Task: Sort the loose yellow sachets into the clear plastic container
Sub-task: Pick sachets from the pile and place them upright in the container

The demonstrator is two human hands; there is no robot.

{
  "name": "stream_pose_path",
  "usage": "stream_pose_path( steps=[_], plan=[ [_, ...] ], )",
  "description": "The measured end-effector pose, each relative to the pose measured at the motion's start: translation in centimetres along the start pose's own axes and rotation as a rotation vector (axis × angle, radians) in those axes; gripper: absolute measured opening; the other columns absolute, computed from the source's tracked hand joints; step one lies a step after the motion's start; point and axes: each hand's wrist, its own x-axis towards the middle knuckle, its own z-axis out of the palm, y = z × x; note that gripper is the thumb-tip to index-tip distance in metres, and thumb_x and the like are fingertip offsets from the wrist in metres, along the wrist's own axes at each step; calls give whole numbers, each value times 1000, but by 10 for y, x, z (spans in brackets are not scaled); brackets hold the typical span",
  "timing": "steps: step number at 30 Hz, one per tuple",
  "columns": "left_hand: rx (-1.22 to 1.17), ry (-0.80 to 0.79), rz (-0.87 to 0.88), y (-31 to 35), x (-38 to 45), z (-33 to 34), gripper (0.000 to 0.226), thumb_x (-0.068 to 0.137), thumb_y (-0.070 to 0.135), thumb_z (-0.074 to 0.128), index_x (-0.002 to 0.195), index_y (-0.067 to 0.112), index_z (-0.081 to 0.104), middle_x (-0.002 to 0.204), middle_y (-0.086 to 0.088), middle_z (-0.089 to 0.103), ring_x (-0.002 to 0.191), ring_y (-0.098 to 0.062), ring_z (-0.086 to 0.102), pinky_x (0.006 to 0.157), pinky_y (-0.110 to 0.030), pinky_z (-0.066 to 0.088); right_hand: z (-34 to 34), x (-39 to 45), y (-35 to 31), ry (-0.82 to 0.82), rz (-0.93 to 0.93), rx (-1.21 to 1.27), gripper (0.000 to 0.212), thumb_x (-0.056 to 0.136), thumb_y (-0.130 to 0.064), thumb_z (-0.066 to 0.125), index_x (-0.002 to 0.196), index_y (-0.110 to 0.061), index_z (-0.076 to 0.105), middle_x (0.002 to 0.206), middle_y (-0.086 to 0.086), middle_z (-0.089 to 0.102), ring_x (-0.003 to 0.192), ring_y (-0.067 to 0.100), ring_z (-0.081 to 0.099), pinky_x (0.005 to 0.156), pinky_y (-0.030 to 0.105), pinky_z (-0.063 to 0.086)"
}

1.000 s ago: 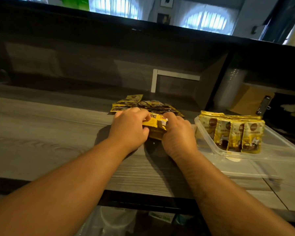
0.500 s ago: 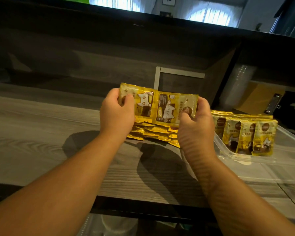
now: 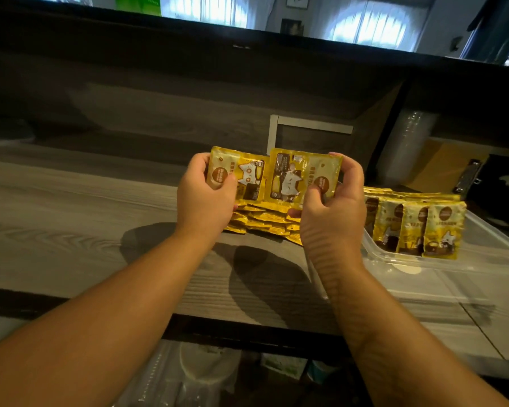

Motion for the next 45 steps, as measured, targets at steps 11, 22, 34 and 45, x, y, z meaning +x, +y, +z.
stream_pose_path(
  steps=[11,22,34,45],
  plan=[
    [71,-89,151,64,-45,39,32,96,15,63,112,38,48,102,16,57,96,-5,60,70,-19,52,-77,-2,-51,25,-159,-11,39,96,-1,47,102,-40,45,95,-13,61,90,10,67,69,38,62],
    [517,-454,310,120,-53,122,39,88,19,74,124,26,60,113,3,64,104,-16,61,80,-29,56,-194,23,-55,181,-35,5,39,96,3,43,115,-31,46,110,-5,62,99,16,66,73,40,61],
    [634,-598,369,115,-39,141,35,92,14,68,123,26,57,111,6,57,104,-12,55,78,-25,51,-215,47,-24,39,43,-210,27,95,-7,51,111,-28,50,101,-9,58,92,15,61,70,32,58],
    [1126,-704,631,96,-44,160,37,88,24,72,122,25,56,112,0,60,97,-20,57,70,-31,47,-214,69,-24,-363,50,-678,53,81,-15,76,125,-26,49,100,-13,50,97,9,51,62,15,44]
  ],
)
